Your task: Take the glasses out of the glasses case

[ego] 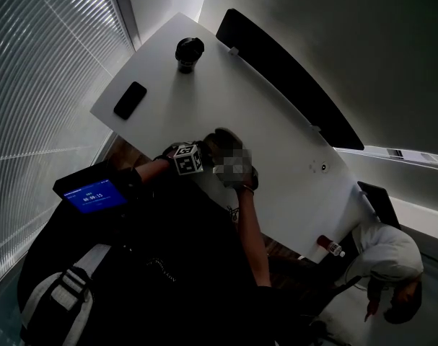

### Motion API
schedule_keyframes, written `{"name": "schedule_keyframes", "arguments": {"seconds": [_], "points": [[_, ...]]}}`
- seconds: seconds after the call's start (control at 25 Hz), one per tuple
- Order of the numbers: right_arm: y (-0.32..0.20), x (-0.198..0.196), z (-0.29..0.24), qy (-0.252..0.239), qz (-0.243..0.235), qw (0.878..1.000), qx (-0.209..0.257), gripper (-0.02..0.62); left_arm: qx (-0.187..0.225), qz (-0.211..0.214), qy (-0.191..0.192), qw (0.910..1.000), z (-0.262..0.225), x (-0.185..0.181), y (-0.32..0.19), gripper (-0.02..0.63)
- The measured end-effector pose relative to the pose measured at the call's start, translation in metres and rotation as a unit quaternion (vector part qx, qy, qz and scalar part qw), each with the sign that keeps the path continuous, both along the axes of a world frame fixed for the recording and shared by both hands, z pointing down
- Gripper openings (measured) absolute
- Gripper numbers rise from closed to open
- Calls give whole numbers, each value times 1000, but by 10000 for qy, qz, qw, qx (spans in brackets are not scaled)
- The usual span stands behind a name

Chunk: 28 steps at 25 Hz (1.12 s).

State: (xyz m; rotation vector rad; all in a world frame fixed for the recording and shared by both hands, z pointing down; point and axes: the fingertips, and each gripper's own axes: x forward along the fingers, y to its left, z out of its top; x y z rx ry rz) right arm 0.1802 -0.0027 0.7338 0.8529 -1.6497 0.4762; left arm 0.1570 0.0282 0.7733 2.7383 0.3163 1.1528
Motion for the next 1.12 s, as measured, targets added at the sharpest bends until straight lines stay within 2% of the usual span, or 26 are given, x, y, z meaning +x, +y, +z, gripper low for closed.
{"name": "schedule_keyframes", "arguments": {"seconds": [0.36, 0.68, 0.96, 1.12], "points": [[-4, 5, -40, -117, 184, 9988, 439, 19, 29, 4, -3, 10000, -1, 0, -1, 71], [13, 27, -65, -212, 735, 9933, 861, 18, 45, 1, -33, 10000, -2, -2, -1, 71], [45, 57, -91, -243, 1605, 9798, 1171, 18, 50, -40, -72, 10000, -4, -2, 2, 71], [67, 77, -90, -438, 2301, 9634, 1302, 18, 78, -66, -81, 9999, -4, -2, 0, 71]]}}
